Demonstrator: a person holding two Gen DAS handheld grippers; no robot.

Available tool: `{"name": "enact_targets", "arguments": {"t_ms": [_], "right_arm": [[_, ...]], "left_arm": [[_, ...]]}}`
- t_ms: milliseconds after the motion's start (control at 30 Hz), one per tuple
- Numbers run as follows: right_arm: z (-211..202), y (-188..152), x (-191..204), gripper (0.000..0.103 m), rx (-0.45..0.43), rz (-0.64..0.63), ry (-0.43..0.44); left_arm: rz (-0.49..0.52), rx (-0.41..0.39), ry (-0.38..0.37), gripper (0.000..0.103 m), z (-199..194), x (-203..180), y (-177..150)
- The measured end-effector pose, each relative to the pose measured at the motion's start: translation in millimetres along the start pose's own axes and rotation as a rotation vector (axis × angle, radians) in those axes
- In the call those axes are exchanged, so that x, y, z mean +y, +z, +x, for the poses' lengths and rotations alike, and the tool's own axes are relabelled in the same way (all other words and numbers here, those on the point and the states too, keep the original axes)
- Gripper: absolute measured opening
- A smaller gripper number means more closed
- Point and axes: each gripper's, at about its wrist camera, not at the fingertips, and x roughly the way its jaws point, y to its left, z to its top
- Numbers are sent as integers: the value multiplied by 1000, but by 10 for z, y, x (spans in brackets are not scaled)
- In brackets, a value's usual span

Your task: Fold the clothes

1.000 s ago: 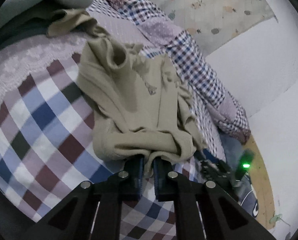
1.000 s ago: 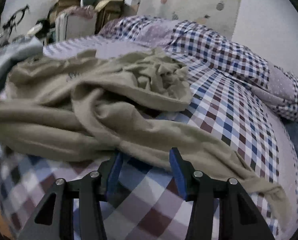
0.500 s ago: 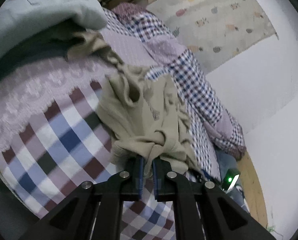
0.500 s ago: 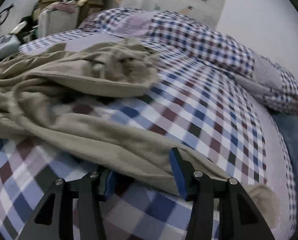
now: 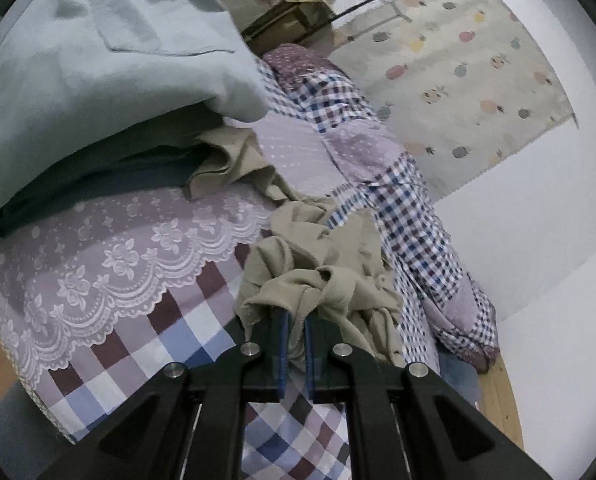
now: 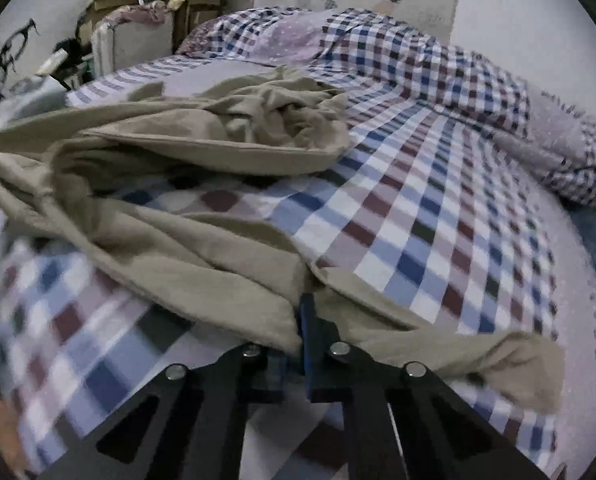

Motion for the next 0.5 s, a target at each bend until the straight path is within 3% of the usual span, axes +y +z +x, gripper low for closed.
{"name": "enact_targets", "arguments": {"t_ms": [200,333,500], "right_arm": [[-473,-182,520,3,14,-79,150],[-773,-438,1241,3,22,-165,291],[-940,-675,2426,5,51,-304,471]], "left_arm": [[-11,-16,2,5,75,46,122],[-5,-17,-16,5,141,11,225],[43,-31,-25,5,253,-100,334]]}}
